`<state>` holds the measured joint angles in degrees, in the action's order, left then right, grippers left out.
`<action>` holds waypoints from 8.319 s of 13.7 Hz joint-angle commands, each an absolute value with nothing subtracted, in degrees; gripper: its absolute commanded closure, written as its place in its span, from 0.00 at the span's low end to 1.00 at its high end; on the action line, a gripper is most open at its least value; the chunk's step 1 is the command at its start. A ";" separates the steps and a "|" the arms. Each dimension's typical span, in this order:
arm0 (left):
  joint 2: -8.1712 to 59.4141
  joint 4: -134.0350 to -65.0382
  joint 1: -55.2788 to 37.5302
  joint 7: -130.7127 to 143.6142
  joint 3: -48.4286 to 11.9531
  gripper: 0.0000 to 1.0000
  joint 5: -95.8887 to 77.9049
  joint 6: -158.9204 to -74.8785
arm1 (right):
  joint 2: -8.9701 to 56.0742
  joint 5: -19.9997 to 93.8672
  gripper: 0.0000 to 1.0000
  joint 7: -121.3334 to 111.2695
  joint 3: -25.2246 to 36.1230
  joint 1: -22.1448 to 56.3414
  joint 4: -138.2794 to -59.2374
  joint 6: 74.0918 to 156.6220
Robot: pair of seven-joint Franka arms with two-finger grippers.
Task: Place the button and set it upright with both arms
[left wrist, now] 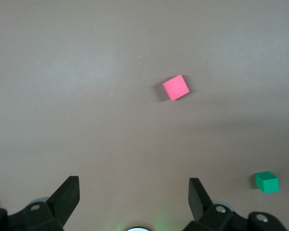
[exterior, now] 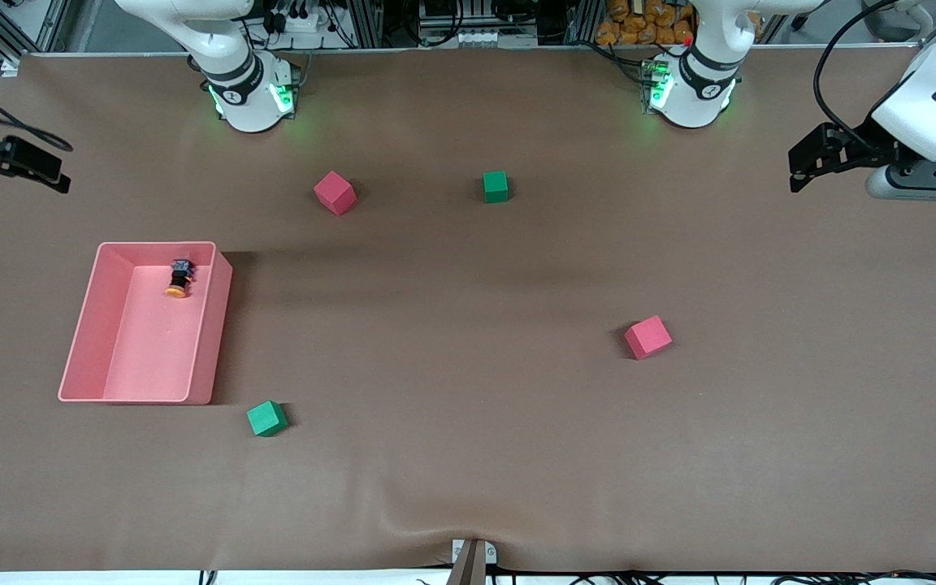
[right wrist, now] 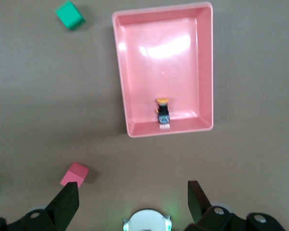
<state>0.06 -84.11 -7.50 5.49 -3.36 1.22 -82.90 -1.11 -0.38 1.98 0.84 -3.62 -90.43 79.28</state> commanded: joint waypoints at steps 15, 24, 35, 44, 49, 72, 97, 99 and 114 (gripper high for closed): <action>1.14 -83.23 -7.38 4.22 -3.52 0.00 0.53 -81.83 | 3.06 -4.48 0.00 -1.03 0.26 -10.36 -132.62 130.23; 1.76 -83.23 -7.03 4.31 -3.43 0.00 0.44 -82.09 | 12.21 -3.87 0.00 -9.14 0.09 -12.48 -134.91 141.68; -2.02 -83.76 -0.62 3.60 -3.08 0.00 0.35 -79.28 | 15.55 -3.78 0.00 -9.05 0.00 -11.78 -134.91 143.00; -1.85 -84.37 1.76 2.02 -3.08 0.00 -3.07 -79.37 | 17.23 -3.60 0.00 -8.97 0.00 -12.30 -136.32 141.86; -1.58 -84.46 1.58 2.29 -3.52 0.00 -3.08 -79.37 | 17.84 -3.52 0.00 -6.77 -0.09 -12.22 -136.32 141.94; -1.23 -84.46 1.32 2.55 -3.52 0.00 -3.08 -79.37 | 9.41 -3.60 0.95 -7.29 -0.35 -9.94 -127.65 130.30; 0.35 -84.46 0.79 2.11 -3.69 0.00 -3.08 -79.28 | 46.13 -4.57 0.85 41.64 0.09 47.54 -75.85 130.95; 0.35 -84.46 0.79 2.20 -4.04 0.00 -3.08 -79.28 | 48.68 -4.74 0.81 46.39 0.09 49.47 -75.76 133.32; 2.19 -84.55 -0.09 3.08 -6.24 0.00 -4.21 -78.75 | 37.56 -7.47 0.00 43.80 4.04 49.32 -76.11 118.79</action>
